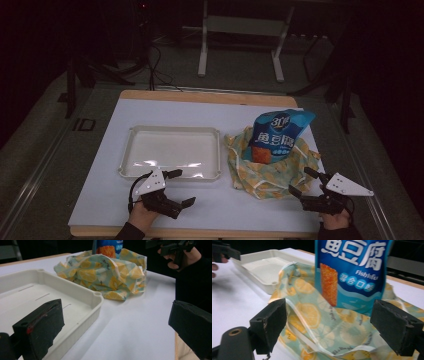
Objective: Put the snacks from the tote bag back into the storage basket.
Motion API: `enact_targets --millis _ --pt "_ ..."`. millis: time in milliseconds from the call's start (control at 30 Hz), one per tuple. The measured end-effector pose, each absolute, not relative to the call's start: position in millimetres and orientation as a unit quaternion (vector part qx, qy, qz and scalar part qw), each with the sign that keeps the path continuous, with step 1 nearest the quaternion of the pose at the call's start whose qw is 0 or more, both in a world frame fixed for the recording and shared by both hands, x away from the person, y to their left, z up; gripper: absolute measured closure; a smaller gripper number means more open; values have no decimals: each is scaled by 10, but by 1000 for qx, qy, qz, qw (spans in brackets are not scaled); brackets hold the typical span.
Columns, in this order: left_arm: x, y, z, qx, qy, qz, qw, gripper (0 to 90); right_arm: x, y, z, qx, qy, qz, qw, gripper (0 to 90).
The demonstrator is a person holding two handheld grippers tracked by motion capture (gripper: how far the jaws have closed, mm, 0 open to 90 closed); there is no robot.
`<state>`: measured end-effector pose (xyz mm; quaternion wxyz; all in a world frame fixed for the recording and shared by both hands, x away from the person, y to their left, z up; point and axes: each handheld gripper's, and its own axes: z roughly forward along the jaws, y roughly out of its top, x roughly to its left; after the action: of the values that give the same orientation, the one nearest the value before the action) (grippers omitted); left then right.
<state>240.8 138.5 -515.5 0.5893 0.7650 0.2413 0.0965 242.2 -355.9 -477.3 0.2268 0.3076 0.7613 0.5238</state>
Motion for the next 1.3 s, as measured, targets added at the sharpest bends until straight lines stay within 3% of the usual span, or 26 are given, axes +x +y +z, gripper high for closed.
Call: enact_targets --millis 400,700,1300 --pt "2423 1428 -5169 746 292 64 596 5 2390 -3663 -4751 312 758 539 195 129" --pt "2444 1268 -5167 772 272 46 572 5 2300 -3686 -4736 293 775 521 207 128" --pt "2528 986 -5030 794 230 15 563 5 2325 -3716 -4705 277 784 525 183 126"
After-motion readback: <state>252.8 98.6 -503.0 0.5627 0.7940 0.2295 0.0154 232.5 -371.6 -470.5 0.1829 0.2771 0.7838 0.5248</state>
